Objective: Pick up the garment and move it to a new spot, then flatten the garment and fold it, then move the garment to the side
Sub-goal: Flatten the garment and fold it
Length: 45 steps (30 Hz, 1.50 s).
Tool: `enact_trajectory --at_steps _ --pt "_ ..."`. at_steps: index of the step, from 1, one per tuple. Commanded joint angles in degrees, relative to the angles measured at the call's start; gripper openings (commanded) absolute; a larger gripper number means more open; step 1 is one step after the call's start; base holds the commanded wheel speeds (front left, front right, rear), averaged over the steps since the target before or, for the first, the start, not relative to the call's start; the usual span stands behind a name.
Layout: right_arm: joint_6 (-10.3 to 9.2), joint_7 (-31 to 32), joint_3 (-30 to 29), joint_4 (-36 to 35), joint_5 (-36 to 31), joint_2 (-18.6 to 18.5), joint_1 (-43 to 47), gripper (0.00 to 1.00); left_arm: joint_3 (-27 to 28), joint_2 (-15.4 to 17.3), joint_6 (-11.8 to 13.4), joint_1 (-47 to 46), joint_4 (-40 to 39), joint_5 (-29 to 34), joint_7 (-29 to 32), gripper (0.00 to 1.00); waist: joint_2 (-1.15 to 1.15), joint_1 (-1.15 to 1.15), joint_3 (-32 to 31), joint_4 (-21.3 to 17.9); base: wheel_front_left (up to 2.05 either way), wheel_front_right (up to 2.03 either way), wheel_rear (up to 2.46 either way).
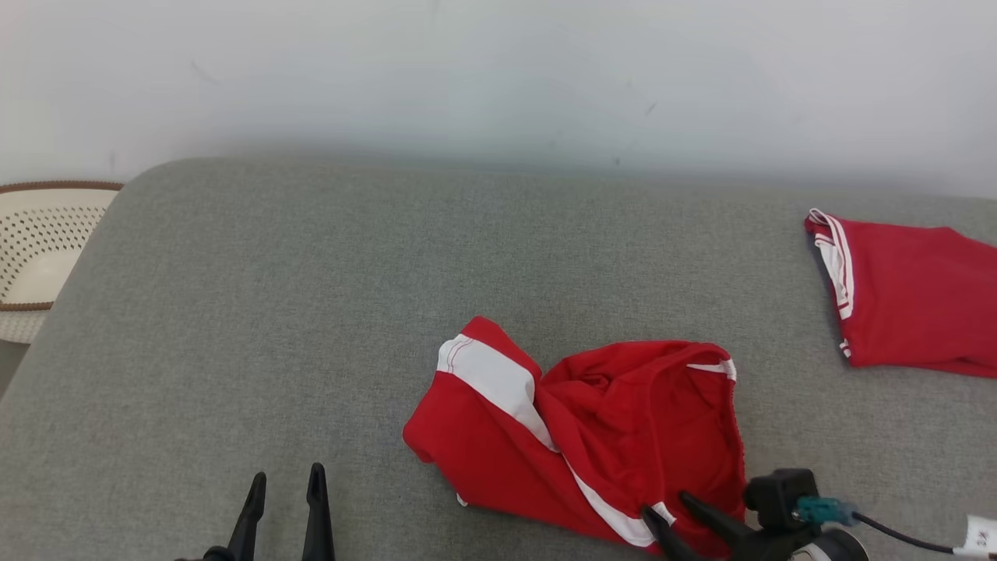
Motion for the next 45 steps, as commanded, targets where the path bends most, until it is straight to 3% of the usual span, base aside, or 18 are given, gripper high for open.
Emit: enact_trajectory --at_steps 1,2,11,18,30,31,33,40,45 --pt "0.01 0.41 0.62 0.00 0.40 -0.57 -1.06 0.23 0.09 0.03 -0.12 -0.36 -0.01 -0.06 -0.20 1.00 0.00 0.00 0.34 0.30 0.00 0.00 0.00" --pt "0.01 0.00 0.68 -0.21 0.26 -1.00 -1.79 0.00 0.19 0.02 -0.10 -0.37 0.01 -0.04 -0.20 1.00 0.00 0.00 0.44 0.37 0.00 0.00 0.00" --pt "0.01 -8.05 -3.53 -1.09 -2.33 -1.45 -3.38 0.00 1.06 0.04 0.36 0.16 -0.25 -0.19 -0.20 1.00 0.00 0.00 0.46 -0.47 0.00 0.00 0.00" --pt "0.01 -16.99 -9.76 -4.89 -1.47 0.26 2.51 0.00 1.03 0.03 0.56 -0.10 -0.59 -0.50 -0.20 1.00 0.00 0.00 0.85 -1.90 0.00 0.00 0.00" --pt "0.01 -15.96 -11.17 -3.07 4.54 -0.50 8.66 0.00 1.50 0.03 0.05 -0.78 -0.10 0.15 -0.20 1.00 0.00 0.00 1.48 -4.56 0.00 0.00 0.00" --pt "0.01 -16.76 -11.42 -3.06 4.47 -0.32 8.39 0.24 1.51 0.03 -0.07 -0.83 0.01 0.24 -0.20 1.00 0.00 0.00 1.47 -4.68 0.00 0.00 0.00" --pt "0.01 -17.99 -11.58 -3.05 5.36 0.45 8.10 1.00 1.57 0.04 -0.26 -0.86 0.16 0.44 -0.20 1.00 0.00 0.00 1.36 -4.96 0.00 0.00 0.00" --pt "0.01 -22.76 -13.19 -3.98 3.47 1.64 7.23 1.00 0.97 0.03 -1.11 -1.72 0.99 0.94 -0.20 1.00 0.00 0.00 1.09 -5.63 0.00 0.00 0.00" --pt "0.01 -24.40 -13.73 -4.61 -0.34 4.04 6.34 1.00 -0.83 0.03 -3.58 -3.76 2.93 2.21 -0.20 1.00 0.00 0.00 0.92 -6.76 0.00 0.00 0.00"
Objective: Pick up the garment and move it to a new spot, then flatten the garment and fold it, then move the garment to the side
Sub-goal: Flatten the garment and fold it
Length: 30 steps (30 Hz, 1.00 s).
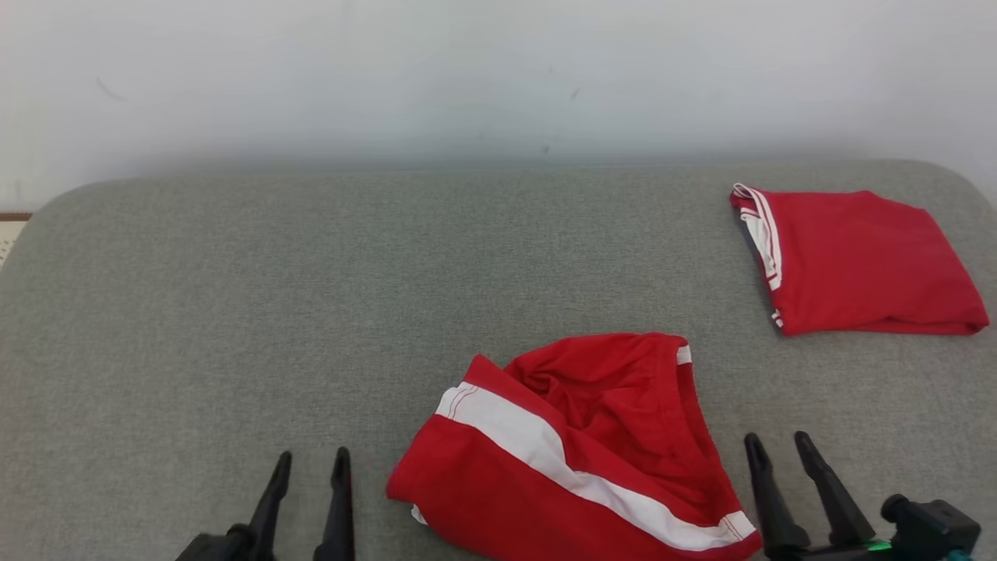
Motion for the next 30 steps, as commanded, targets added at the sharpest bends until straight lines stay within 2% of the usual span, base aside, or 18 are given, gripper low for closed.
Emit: enact_trajectory --at_steps 1,10,18,27,29,30 --pt "0.01 -0.38 0.32 -0.01 -0.71 0.65 -0.61 1.00 -0.65 0.00 -0.87 -1.21 1.04 0.99 -0.20 1.00 0.00 0.00 -0.04 -0.62 0.00 0.00 0.00" --pt "0.01 -0.68 3.63 1.87 -2.72 2.02 -3.06 1.00 -5.29 0.29 -4.93 -8.86 6.95 1.98 1.99 1.00 0.00 0.00 0.93 -4.48 0.00 0.00 0.00" --pt "0.01 -0.99 5.24 3.79 -2.50 2.42 -4.75 1.00 -7.26 1.71 -7.65 -15.31 12.26 0.91 8.37 1.00 0.00 0.00 2.09 -8.28 0.00 0.00 0.00" --pt "0.01 -1.04 5.74 5.00 -2.00 2.76 -5.52 1.00 -7.51 3.25 -8.17 -18.30 16.22 -0.63 15.99 1.00 0.00 0.00 2.58 -10.60 0.00 0.00 0.00" --pt "0.01 -1.05 5.62 4.93 -2.12 2.92 -5.70 1.00 -7.21 3.55 -7.24 -18.76 16.70 -0.56 17.02 1.00 0.00 0.00 2.70 -10.73 0.00 0.00 0.00" --pt "0.01 -1.05 5.51 4.91 -2.27 2.96 -5.73 1.00 -7.38 3.75 -7.07 -18.72 17.17 -0.37 17.75 0.89 0.00 0.00 2.72 -10.77 0.00 0.00 0.00"
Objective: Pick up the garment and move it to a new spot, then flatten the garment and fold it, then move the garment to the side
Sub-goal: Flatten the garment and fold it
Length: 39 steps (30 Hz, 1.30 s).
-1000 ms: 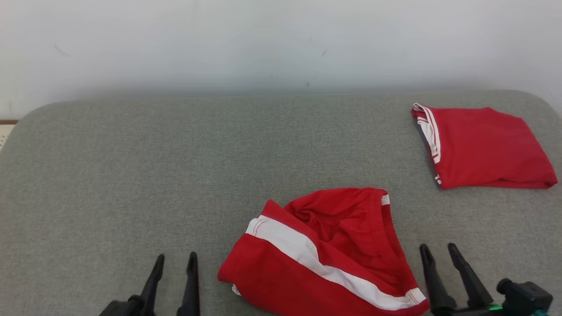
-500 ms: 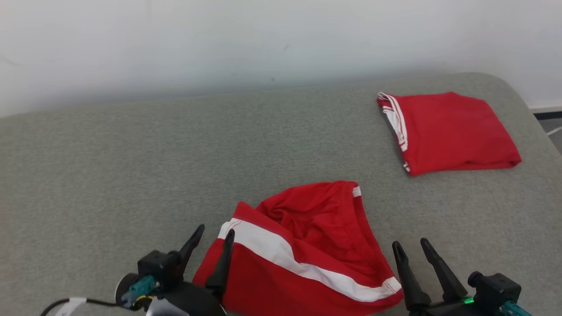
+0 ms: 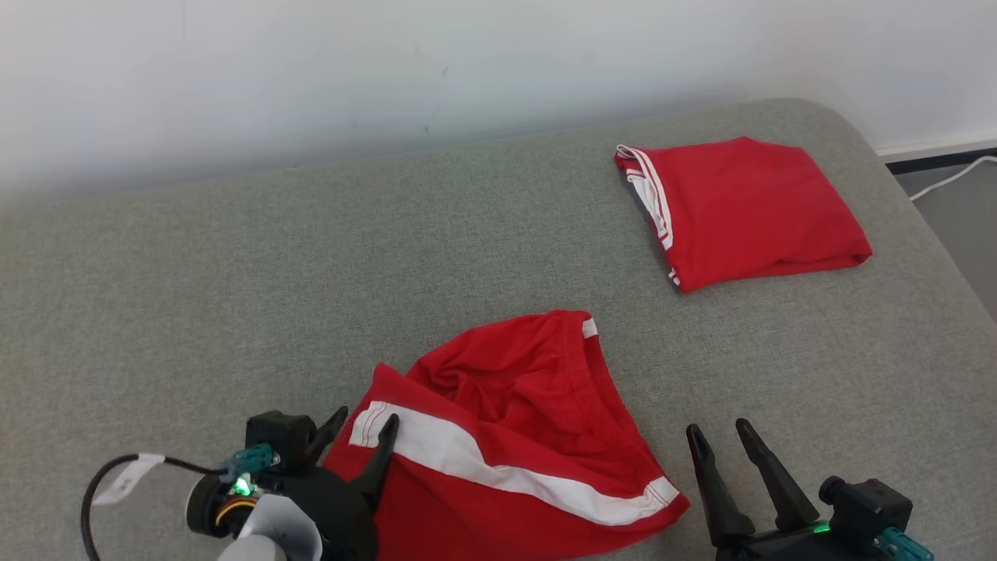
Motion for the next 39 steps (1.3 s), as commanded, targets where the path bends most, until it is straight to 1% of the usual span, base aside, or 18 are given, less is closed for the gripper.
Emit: enact_trajectory --at_steps 1,2,3,4,15,16,17,22,28,30,32,33,35,36,39 --pt "0.01 -0.23 -0.19 -0.03 -0.22 0.22 -0.38 1.00 0.05 0.50 0.16 -0.64 0.87 -0.09 1.25 0.44 0.00 0.00 0.12 -0.09 0.00 0.00 0.00" --pt "0.01 -0.23 -0.25 -0.09 -0.38 0.30 -0.35 1.00 0.13 0.43 0.37 -0.80 1.10 -0.26 1.59 0.13 0.00 0.00 0.12 -0.06 0.00 0.00 0.00" --pt "0.01 -0.23 -0.25 -0.09 -0.38 0.30 -0.35 1.00 0.13 0.43 0.37 -0.80 1.10 -0.26 1.59 0.13 0.00 0.00 0.12 -0.06 0.00 0.00 0.00" --pt "0.01 -0.24 -0.31 -0.10 -0.52 0.33 -0.27 1.00 -0.03 0.58 0.35 -0.97 1.44 -0.16 2.04 0.00 0.00 0.00 0.09 -0.03 0.00 0.00 0.00" --pt "0.01 -0.24 -1.03 -0.26 -0.92 -0.13 -0.07 1.00 -0.91 0.24 -0.07 -1.35 0.83 -1.65 2.14 0.00 0.00 0.00 -0.46 1.79 0.00 0.00 0.00" --pt "0.01 -0.24 -1.11 -0.23 -0.92 -0.15 0.03 1.00 -0.98 0.17 -0.14 -1.50 0.38 -1.81 2.13 0.39 0.00 0.00 -0.57 2.05 0.00 0.00 0.00" --pt "0.01 -0.24 -1.13 -0.16 -0.88 -0.17 0.08 1.00 -1.12 0.10 -0.16 -1.58 0.02 -1.94 2.53 1.00 0.00 0.00 -0.68 2.28 0.00 0.00 0.00" --pt "0.01 -0.24 -0.63 0.10 -0.46 -0.52 -0.05 1.00 -2.24 0.19 -0.83 -2.03 -1.86 -3.15 7.10 1.00 0.00 0.00 -1.03 3.08 0.00 0.00 0.00" --pt "0.01 -0.25 0.15 0.47 -0.01 -0.81 -0.92 1.00 -4.70 1.24 -1.56 -3.35 -1.10 -3.87 16.47 1.00 0.00 0.00 -0.92 2.60 0.00 0.00 0.00" --pt "0.01 -0.25 0.12 0.56 0.14 -0.79 -1.13 1.00 -5.17 1.97 -1.34 -4.04 -1.11 -3.29 18.08 1.00 0.00 0.00 -0.69 2.14 0.00 0.00 0.00" --pt "0.01 -0.25 0.17 0.67 0.19 -0.72 -1.05 1.00 -5.25 1.93 -1.03 -4.16 -1.09 -3.44 18.83 1.00 0.00 0.00 -0.46 1.61 0.00 0.00 0.00" --pt "0.01 -0.25 -0.05 0.75 0.21 -0.70 -0.99 1.00 -5.27 1.74 -0.94 -4.06 -1.04 -3.64 18.91 0.76 0.00 0.00 -0.38 1.45 0.00 0.00 0.00" --pt "0.01 -0.25 -0.33 0.66 0.08 -0.57 -0.96 1.00 -5.30 1.42 -1.04 -3.85 -0.88 -4.41 18.84 0.10 0.00 0.00 -0.19 1.17 0.00 0.00 0.00" --pt "0.01 -0.25 -0.55 0.64 0.03 -0.49 -0.84 1.00 -5.29 1.42 -1.05 -3.80 -0.81 -4.53 18.75 0.00 0.00 0.00 -0.12 1.13 0.00 0.00 0.00" --pt "0.01 -0.25 -0.96 0.54 -0.27 -0.41 -0.48 1.00 -5.39 1.67 -1.11 -3.86 -0.84 -4.42 17.96 0.00 0.00 0.00 0.05 1.30 0.00 0.00 0.00"
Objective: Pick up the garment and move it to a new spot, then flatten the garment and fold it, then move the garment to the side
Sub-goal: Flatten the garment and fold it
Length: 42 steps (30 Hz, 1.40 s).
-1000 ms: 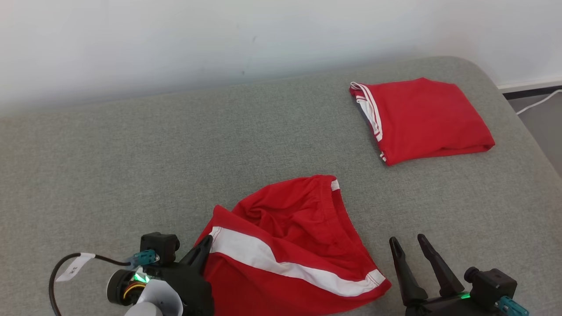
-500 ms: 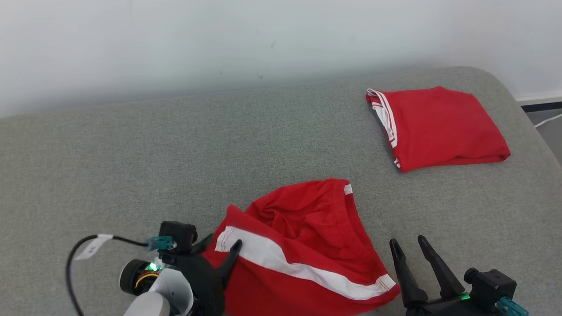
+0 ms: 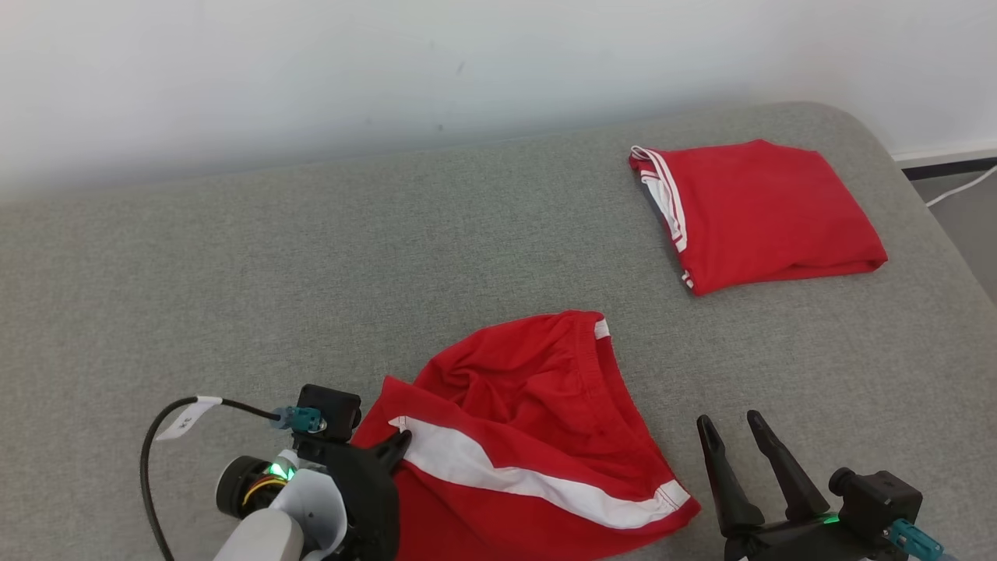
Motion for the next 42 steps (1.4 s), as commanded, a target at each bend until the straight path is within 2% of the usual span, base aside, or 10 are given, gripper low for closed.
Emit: enact_trajectory --at_steps 1,8,16,20,23,24,29,36,42 --pt "0.01 -0.24 -0.24 -0.23 -0.32 0.10 0.54 1.00 0.07 0.83 0.02 -0.05 0.00 0.37 -0.72 0.00 0.00 0.00 0.07 0.28 0.00 0.00 0.00" --pt "0.01 -0.23 -1.10 -1.12 -1.20 0.35 0.52 1.00 2.03 1.89 1.87 -2.07 -2.11 2.06 -8.44 0.00 0.00 0.00 -0.46 3.13 0.00 0.00 0.00" --pt "0.01 -0.15 -1.70 -1.18 -2.04 0.60 0.27 1.00 5.47 3.90 3.64 -2.42 -7.79 1.81 -13.85 0.00 0.00 0.00 -1.75 7.36 0.00 0.00 0.00" --pt "0.01 -0.15 -1.83 -0.47 -2.20 0.90 0.97 1.00 7.15 5.23 4.50 2.09 -12.97 0.40 -14.73 0.00 0.00 0.00 -3.06 9.01 0.00 0.00 0.00" --pt "0.01 -0.15 -1.91 0.07 -1.78 1.00 1.64 1.00 7.98 5.16 5.36 7.87 -18.31 -1.46 -14.83 0.00 0.00 0.00 -3.82 10.08 0.00 0.00 0.00" --pt "0.01 -0.16 -2.05 0.47 -1.49 0.98 2.06 1.00 7.70 5.13 6.08 12.91 -21.44 -2.34 -14.16 0.00 0.00 0.00 -4.19 10.79 0.00 0.00 0.00" --pt "0.01 -0.15 -3.23 1.14 -1.21 0.94 3.32 1.00 7.31 3.82 7.32 22.92 -26.33 -4.80 -14.56 0.00 0.00 0.00 -4.58 12.61 0.00 0.00 0.00" --pt "0.01 -0.15 -2.97 3.11 -0.88 0.45 2.50 1.00 6.35 1.92 8.24 28.97 -24.67 -6.32 -16.02 0.00 0.00 0.00 -5.12 13.78 0.00 0.00 0.00" --pt "0.01 -0.15 -3.73 4.46 -0.83 0.22 2.92 1.00 7.05 2.11 9.53 30.60 -20.18 -5.20 -18.79 0.00 0.00 0.00 -5.75 13.61 0.00 0.00 0.00"
